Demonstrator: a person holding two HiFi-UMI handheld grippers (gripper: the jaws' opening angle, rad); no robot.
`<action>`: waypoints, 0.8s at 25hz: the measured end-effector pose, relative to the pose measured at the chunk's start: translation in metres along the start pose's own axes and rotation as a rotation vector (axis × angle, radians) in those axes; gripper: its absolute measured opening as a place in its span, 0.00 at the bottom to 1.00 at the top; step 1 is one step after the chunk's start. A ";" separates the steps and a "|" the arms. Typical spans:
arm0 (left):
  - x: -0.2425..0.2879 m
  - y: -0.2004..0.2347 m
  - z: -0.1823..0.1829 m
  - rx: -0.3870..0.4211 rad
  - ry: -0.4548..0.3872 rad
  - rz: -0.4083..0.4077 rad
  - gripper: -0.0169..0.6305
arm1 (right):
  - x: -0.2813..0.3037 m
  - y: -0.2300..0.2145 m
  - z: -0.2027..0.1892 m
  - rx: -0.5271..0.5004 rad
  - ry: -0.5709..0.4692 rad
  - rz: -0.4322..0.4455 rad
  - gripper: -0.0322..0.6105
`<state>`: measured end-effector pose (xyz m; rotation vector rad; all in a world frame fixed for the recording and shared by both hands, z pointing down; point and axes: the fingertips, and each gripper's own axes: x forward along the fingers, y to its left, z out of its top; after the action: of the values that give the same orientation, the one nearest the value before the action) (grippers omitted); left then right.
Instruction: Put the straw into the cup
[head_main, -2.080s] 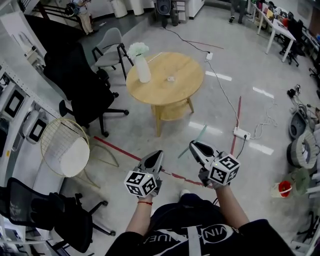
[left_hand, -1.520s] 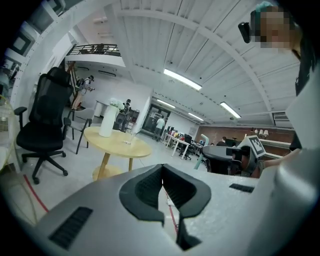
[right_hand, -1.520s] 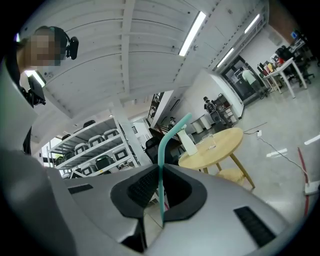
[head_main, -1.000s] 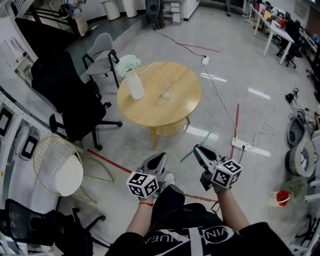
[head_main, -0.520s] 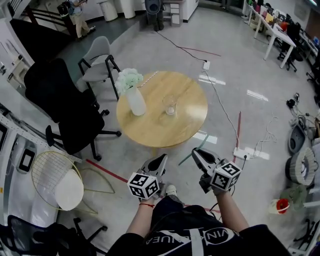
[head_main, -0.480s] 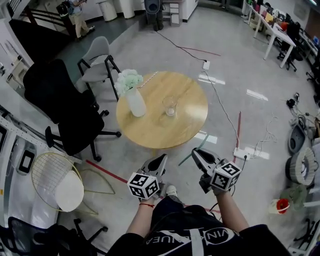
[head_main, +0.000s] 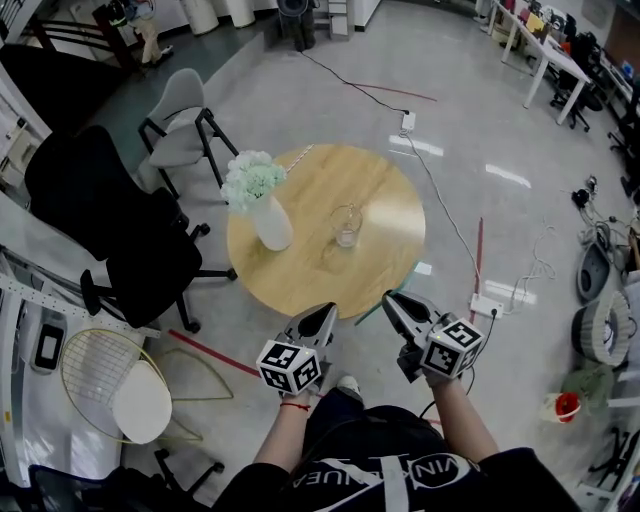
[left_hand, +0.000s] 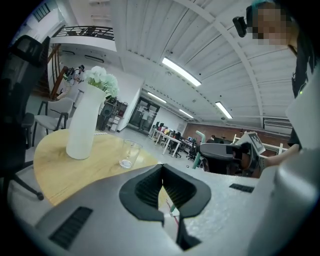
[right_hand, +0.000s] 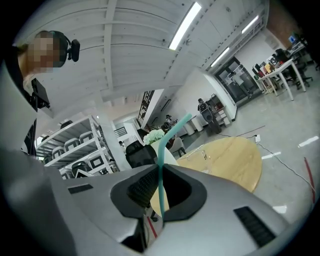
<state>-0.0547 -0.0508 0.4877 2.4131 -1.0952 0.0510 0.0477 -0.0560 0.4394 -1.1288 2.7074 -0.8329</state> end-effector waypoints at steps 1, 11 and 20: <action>0.002 0.005 0.003 -0.003 -0.001 -0.001 0.04 | 0.005 -0.002 0.002 0.002 -0.003 -0.002 0.09; 0.021 0.026 -0.014 -0.068 0.034 -0.012 0.04 | 0.022 -0.012 0.003 0.020 -0.005 0.004 0.09; 0.037 0.064 0.012 -0.066 0.023 0.047 0.04 | 0.071 -0.019 0.024 0.023 -0.002 0.103 0.09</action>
<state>-0.0775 -0.1172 0.5123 2.3227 -1.1256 0.0578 0.0151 -0.1258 0.4377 -0.9759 2.7205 -0.8440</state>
